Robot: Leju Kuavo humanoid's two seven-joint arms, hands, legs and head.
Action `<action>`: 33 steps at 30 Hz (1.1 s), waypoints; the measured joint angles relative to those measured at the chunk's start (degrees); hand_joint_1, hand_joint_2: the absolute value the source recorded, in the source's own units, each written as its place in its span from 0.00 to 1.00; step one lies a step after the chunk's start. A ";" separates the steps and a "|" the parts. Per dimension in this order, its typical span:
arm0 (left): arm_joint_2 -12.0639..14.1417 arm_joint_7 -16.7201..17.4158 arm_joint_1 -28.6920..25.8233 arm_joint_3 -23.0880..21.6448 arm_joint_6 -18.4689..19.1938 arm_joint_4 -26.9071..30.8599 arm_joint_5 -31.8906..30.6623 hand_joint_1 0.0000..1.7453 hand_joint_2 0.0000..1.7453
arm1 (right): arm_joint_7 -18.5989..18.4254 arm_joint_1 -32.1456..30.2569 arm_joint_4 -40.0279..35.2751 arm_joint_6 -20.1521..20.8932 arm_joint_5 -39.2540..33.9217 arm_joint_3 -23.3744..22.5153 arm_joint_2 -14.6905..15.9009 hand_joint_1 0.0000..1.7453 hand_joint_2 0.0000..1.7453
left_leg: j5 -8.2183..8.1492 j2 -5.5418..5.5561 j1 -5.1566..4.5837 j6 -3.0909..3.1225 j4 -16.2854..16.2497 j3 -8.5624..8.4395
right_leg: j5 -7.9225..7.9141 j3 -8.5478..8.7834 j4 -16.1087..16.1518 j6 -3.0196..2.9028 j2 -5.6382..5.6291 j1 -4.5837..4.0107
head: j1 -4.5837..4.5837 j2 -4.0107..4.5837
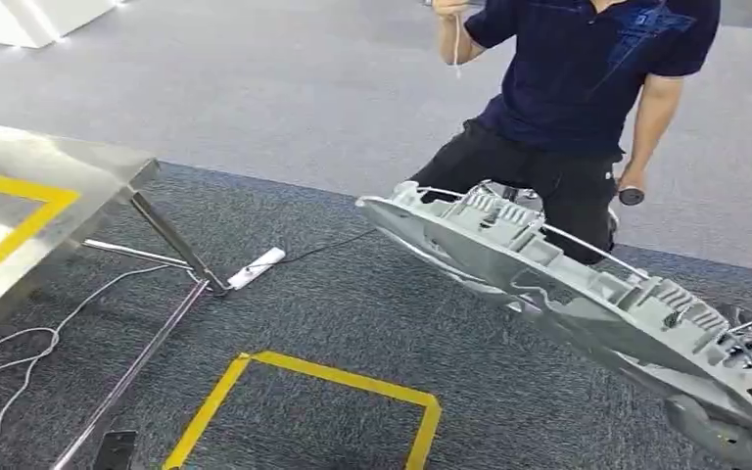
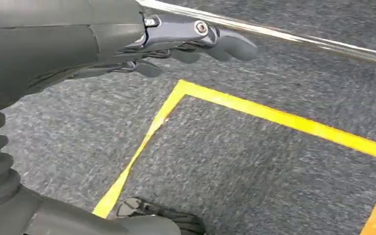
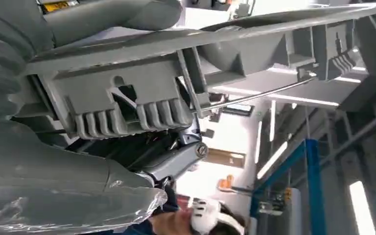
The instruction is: Take the parts from the cabinet and place them on the table.
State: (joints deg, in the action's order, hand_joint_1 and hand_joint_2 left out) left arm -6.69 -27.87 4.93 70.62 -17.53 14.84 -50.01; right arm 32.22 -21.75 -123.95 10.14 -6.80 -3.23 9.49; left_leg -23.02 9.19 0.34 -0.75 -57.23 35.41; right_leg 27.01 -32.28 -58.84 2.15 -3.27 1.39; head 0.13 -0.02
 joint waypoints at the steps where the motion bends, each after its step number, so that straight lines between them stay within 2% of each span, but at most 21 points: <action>1: -0.09 -0.02 -0.07 -0.02 -0.02 -0.07 0.20 0.00 1.00 | 0.00 0.15 -0.02 0.02 -0.04 0.00 -0.04 1.00 1.00 | -1.09 -3.12 -0.40 -0.17 -1.04 0.41 | -0.09 0.15 0.06 -0.29 0.69 -0.17 | -0.11 0.00; 2: -0.13 -0.04 0.05 -0.02 -0.02 -0.18 0.26 0.00 1.00 | 0.04 -0.01 -0.07 0.07 -0.09 0.00 -0.13 1.00 1.00 | -3.19 -5.75 -0.51 -0.36 -4.10 1.81 | -0.07 0.17 0.10 -0.76 1.44 -0.32 | -0.79 0.00; 3: -0.13 -0.09 0.18 0.00 -0.02 -0.22 0.57 0.00 1.00 | 0.04 -0.13 -0.09 0.07 -0.13 0.00 -0.17 1.00 1.00 | -5.54 -7.22 -0.47 -0.52 -8.52 3.91 | -0.06 0.12 0.10 -0.88 2.34 -0.57 | -0.74 0.00; 5: -0.09 -0.13 0.11 0.00 -0.07 -0.26 0.94 0.00 1.00 | -0.11 -0.05 -0.07 0.07 0.02 0.07 -0.24 1.00 1.00 | -8.52 -8.35 -0.46 -0.54 -16.29 7.39 | 0.04 0.06 0.09 -1.10 4.12 -0.91 | -0.81 0.00; 6: -0.02 -0.02 -0.10 0.00 -0.24 -0.26 1.18 0.00 1.00 | -0.20 0.13 0.00 0.04 0.11 0.20 -0.24 1.00 1.00 | -8.21 -8.41 -0.47 -0.43 -16.96 7.57 | 0.08 0.08 0.09 -1.16 4.93 -1.02 | -0.76 0.00; 8: 0.15 0.63 -0.43 0.02 -0.70 -0.26 1.46 0.00 1.00 | -0.28 0.68 0.02 -0.02 0.22 0.44 -0.24 1.00 1.00 | -4.59 -8.60 -0.61 0.03 -11.70 4.51 | 0.17 0.21 0.09 -1.28 6.42 -1.18 | -0.79 0.00; 9: 0.24 0.98 -0.47 0.06 -0.96 -0.28 1.57 0.00 1.00 | -0.28 0.95 0.02 -0.04 0.24 0.52 -0.24 1.00 1.00 | -2.26 -9.68 -0.91 0.46 -6.62 1.61 | 0.25 0.39 0.09 -1.26 7.20 -1.24 | -0.81 0.00; 10: 0.37 1.16 -0.45 0.07 -1.09 -0.28 1.59 0.00 1.00 | -0.28 1.18 0.02 -0.04 0.24 0.63 -0.24 1.00 1.00 | -1.09 -12.60 -1.45 1.06 -2.70 -0.77 | 0.35 0.57 0.09 -1.20 7.80 -1.30 | -0.81 0.00; 11: 0.48 1.25 -0.28 0.05 -1.22 -0.28 1.59 0.00 1.00 | -0.28 1.25 0.02 -0.07 0.22 0.70 -0.24 1.00 1.00 | -1.67 -14.52 -2.08 1.19 -0.34 -1.71 | 0.68 0.49 -0.23 -0.84 8.45 -1.81 | -0.85 0.00; 15: 0.46 1.90 -0.63 0.28 -2.16 -0.28 1.97 0.00 1.00 | -0.44 2.07 0.33 -0.11 0.09 0.85 -0.22 1.00 1.00 | -1.46 -11.48 -1.88 2.22 0.45 -1.47 | 1.04 1.10 0.16 0.04 11.42 -1.96 | -0.76 0.00; 17: 0.33 2.01 -0.95 0.39 -2.34 -0.28 1.97 0.00 1.00 | -0.59 2.48 0.42 -0.15 0.07 0.90 -0.22 1.00 1.00 | -1.22 -10.37 -1.22 2.58 0.66 -1.78 | 3.21 -0.33 -2.97 0.79 5.91 -1.49 | -0.41 0.00; 18: 0.39 2.01 -0.80 0.46 -2.38 -0.28 1.94 0.00 1.00 | -0.59 2.53 0.50 -0.26 -0.07 0.77 -0.20 1.00 1.00 | -1.09 -9.61 -1.09 2.81 0.65 -1.73 | 5.41 -2.34 -7.27 0.98 4.51 -1.36 | -0.09 0.00; 20: 0.26 1.88 -0.63 0.48 -2.32 -0.28 1.79 0.00 1.00 | -0.74 2.62 0.85 -0.31 -0.04 0.74 -0.17 1.00 1.00 | -1.07 -8.02 -1.02 2.88 0.61 -1.68 | 8.42 -6.52 -15.53 1.37 3.67 -1.21 | 0.07 0.00; 21: 0.22 1.82 -0.69 0.48 -2.23 -0.28 1.77 0.00 1.00 | -0.90 2.61 1.05 -0.35 -0.04 0.72 -0.17 1.00 1.00 | -1.07 -7.23 -1.00 2.87 0.61 -1.72 | 8.31 -7.50 -16.98 1.45 3.60 -1.16 | 0.04 0.00; 22: 0.17 1.68 -0.77 0.48 -2.16 -0.28 1.73 0.00 1.00 | -0.96 2.62 1.14 -0.37 -0.07 0.70 -0.17 1.00 1.00 | -1.06 -6.43 -0.93 2.85 0.58 -1.78 | 6.95 -7.29 -15.97 1.52 3.55 -1.09 | 0.02 0.00; 24: 0.06 1.46 -0.75 0.48 -1.92 -0.28 1.46 0.00 1.00 | -0.98 2.71 1.14 -0.52 -0.07 0.61 -0.15 1.00 1.00 | -1.03 -4.63 -0.62 2.58 0.35 -1.87 | 1.63 -3.55 -7.51 1.80 2.66 -0.68 | 0.02 0.00; 25: 0.07 1.22 -0.71 0.50 -1.84 -0.28 1.40 0.00 1.00 | -1.03 2.73 1.14 -0.61 -0.09 0.50 -0.15 1.00 1.00 | -1.16 -3.84 -0.50 2.18 0.15 -1.82 | -0.52 -1.19 -2.63 2.17 0.57 -0.18 | 0.07 0.00; 26: 0.28 1.07 -0.62 0.50 -1.79 -0.28 1.33 0.00 1.00 | -1.07 2.73 1.22 -0.63 -0.11 0.41 -0.15 1.00 1.00 | -1.21 -3.08 -0.84 1.67 -0.19 -1.49 | 0.54 -0.42 -0.80 2.51 -2.92 0.34 | 0.13 0.00; 30: 0.42 0.83 -0.94 0.50 -1.79 -0.28 1.27 0.00 1.00 | -1.18 2.64 1.27 -0.77 -0.13 0.11 -0.09 1.00 1.00 | -0.20 -0.30 -0.20 0.27 -0.17 -0.08 | 0.22 -0.31 -0.46 0.53 -0.74 0.08 | 0.09 0.00; 32: 0.22 0.66 -0.96 0.50 -1.73 -0.39 1.27 0.00 1.00 | -1.18 2.72 1.27 -1.01 -0.13 0.07 -0.09 1.00 1.00 | -2.09 -6.39 -0.72 -0.21 -2.22 0.86 | 0.00 -0.05 -0.10 -0.19 0.75 0.07 | -0.70 0.00; 33: 0.22 0.55 -0.72 0.50 -1.64 -0.39 1.38 0.00 1.00 | -1.20 2.54 1.25 -1.18 -0.13 -0.02 -0.09 1.00 1.00 | -4.22 -7.88 -0.62 -0.50 -5.68 2.52 | 0.05 -0.06 -0.10 -0.51 1.61 -0.11 | -0.83 0.00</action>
State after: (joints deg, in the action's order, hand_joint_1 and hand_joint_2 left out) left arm -6.47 -27.32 4.21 71.12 -19.17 14.45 -48.63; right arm 31.01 -19.21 -122.70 8.96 -6.93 -3.26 9.40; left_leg -27.24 1.31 -0.28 -1.25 -62.90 37.93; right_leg 27.06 -32.34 -58.94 1.64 -1.66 1.29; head -0.70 -0.02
